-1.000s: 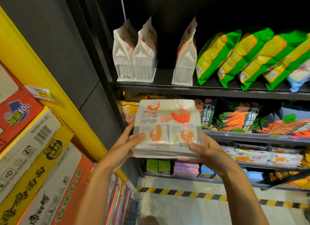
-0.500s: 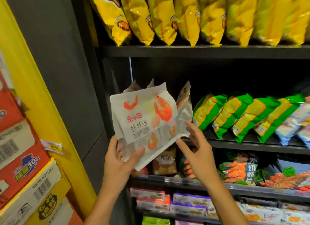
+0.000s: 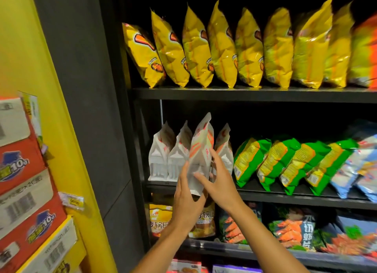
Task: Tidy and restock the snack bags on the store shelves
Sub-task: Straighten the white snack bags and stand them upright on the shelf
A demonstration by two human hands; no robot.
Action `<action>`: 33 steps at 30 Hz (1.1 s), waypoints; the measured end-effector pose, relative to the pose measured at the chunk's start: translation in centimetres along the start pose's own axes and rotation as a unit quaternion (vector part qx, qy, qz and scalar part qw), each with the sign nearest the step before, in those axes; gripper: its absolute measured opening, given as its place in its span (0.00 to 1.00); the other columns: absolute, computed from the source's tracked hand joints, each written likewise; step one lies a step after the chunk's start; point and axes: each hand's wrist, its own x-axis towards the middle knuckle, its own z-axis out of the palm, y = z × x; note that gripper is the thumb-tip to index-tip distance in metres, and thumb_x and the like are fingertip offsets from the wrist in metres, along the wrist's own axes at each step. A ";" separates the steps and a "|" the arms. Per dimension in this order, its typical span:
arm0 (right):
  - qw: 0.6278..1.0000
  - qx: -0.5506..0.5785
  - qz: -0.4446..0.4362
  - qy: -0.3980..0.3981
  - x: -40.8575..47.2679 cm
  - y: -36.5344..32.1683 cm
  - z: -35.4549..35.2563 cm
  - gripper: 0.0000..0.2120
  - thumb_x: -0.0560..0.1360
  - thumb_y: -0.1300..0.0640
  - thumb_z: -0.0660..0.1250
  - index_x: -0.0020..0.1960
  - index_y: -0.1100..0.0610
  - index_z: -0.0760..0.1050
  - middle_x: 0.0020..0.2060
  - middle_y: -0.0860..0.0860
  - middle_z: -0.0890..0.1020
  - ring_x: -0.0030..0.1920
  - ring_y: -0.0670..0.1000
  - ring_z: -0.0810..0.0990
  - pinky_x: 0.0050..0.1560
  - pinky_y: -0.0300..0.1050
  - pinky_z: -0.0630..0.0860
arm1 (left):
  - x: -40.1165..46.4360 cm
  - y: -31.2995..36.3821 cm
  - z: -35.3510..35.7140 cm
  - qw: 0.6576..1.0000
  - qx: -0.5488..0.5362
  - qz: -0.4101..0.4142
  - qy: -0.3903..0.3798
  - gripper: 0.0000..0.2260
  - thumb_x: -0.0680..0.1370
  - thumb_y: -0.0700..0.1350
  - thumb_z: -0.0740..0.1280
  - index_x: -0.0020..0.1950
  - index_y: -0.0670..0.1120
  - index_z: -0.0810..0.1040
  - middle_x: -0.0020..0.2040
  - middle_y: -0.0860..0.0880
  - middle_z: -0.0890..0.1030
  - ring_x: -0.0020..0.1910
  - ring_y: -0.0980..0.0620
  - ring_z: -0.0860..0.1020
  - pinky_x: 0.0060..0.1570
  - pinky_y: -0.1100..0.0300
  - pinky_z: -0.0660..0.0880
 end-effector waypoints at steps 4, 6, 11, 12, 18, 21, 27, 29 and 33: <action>0.997 -0.065 0.027 -0.015 0.1 3.5 0.2 0.41 0.76 0.34 0.69 0.82 0.39 0.53 0.79 0.40 0.64 0.78 0.44 0.64 0.73 0.56 0.72 | 0.2 -3.3 0.4 0.995 0.069 0.020 -0.064 0.44 0.79 0.50 0.72 0.82 0.64 0.43 0.82 0.56 0.55 0.80 0.57 0.59 0.75 0.52 0.69; 0.992 -0.124 0.006 0.007 -0.5 4.4 0.5 0.37 0.79 0.40 0.69 0.82 0.45 0.57 0.78 0.41 0.65 0.76 0.43 0.66 0.71 0.53 0.74 | -0.1 -4.8 0.5 0.991 0.101 0.034 -0.084 0.42 0.80 0.51 0.70 0.82 0.60 0.43 0.83 0.56 0.52 0.81 0.58 0.55 0.78 0.57 0.63; 0.970 -0.214 -0.072 0.087 -1.1 4.1 1.2 0.30 0.81 0.47 0.68 0.79 0.46 0.62 0.72 0.40 0.67 0.70 0.43 0.70 0.59 0.38 0.76 | 0.2 -5.9 0.2 0.976 0.203 0.072 -0.036 0.34 0.82 0.44 0.68 0.82 0.56 0.52 0.78 0.52 0.60 0.74 0.58 0.64 0.58 0.79 0.64; 0.968 -0.222 -0.075 0.094 -0.8 4.1 1.3 0.30 0.81 0.49 0.69 0.79 0.45 0.62 0.71 0.40 0.68 0.69 0.44 0.71 0.58 0.37 0.76 | 0.6 -6.0 0.1 0.969 0.229 0.083 -0.026 0.34 0.82 0.44 0.68 0.82 0.55 0.55 0.76 0.51 0.62 0.72 0.55 0.66 0.58 0.75 0.68; 0.953 -0.262 -0.106 0.104 2.1 3.9 1.7 0.35 0.81 0.60 0.68 0.80 0.43 0.55 0.70 0.46 0.68 0.65 0.51 0.74 0.49 0.44 0.80 | 3.6 -5.8 -0.9 0.954 0.274 0.107 -0.052 0.33 0.80 0.48 0.68 0.82 0.55 0.58 0.77 0.51 0.60 0.76 0.51 0.63 0.58 0.57 0.80; 0.940 -0.303 -0.110 0.113 2.8 4.1 2.0 0.41 0.79 0.64 0.67 0.84 0.45 0.50 0.72 0.51 0.65 0.62 0.54 0.74 0.41 0.48 0.81 | 4.2 -5.7 -2.0 0.953 0.273 0.124 -0.034 0.28 0.81 0.50 0.67 0.80 0.55 0.63 0.79 0.52 0.56 0.78 0.51 0.59 0.60 0.56 0.79; 0.913 -0.321 -0.231 0.102 2.0 3.7 3.2 0.38 0.79 0.58 0.68 0.84 0.51 0.53 0.82 0.55 0.55 0.82 0.56 0.57 0.77 0.55 0.65 | 6.5 -4.6 -3.8 0.969 0.201 0.143 0.016 0.31 0.81 0.47 0.68 0.81 0.59 0.60 0.82 0.51 0.48 0.79 0.53 0.58 0.62 0.67 0.69; 0.910 -0.331 -0.228 0.102 2.4 3.8 3.6 0.35 0.81 0.55 0.67 0.83 0.52 0.56 0.83 0.54 0.52 0.83 0.56 0.53 0.79 0.56 0.62 | 7.4 -4.4 -3.5 0.963 0.218 0.158 0.006 0.33 0.81 0.47 0.67 0.83 0.58 0.56 0.83 0.50 0.44 0.80 0.56 0.50 0.63 0.70 0.65; 0.922 -0.314 -0.202 0.101 3.4 4.3 3.5 0.35 0.82 0.53 0.67 0.83 0.56 0.55 0.84 0.53 0.49 0.84 0.54 0.51 0.79 0.56 0.64 | 8.9 -3.7 -2.7 0.948 0.291 0.128 -0.023 0.32 0.82 0.46 0.65 0.83 0.55 0.56 0.82 0.47 0.44 0.82 0.46 0.46 0.72 0.55 0.70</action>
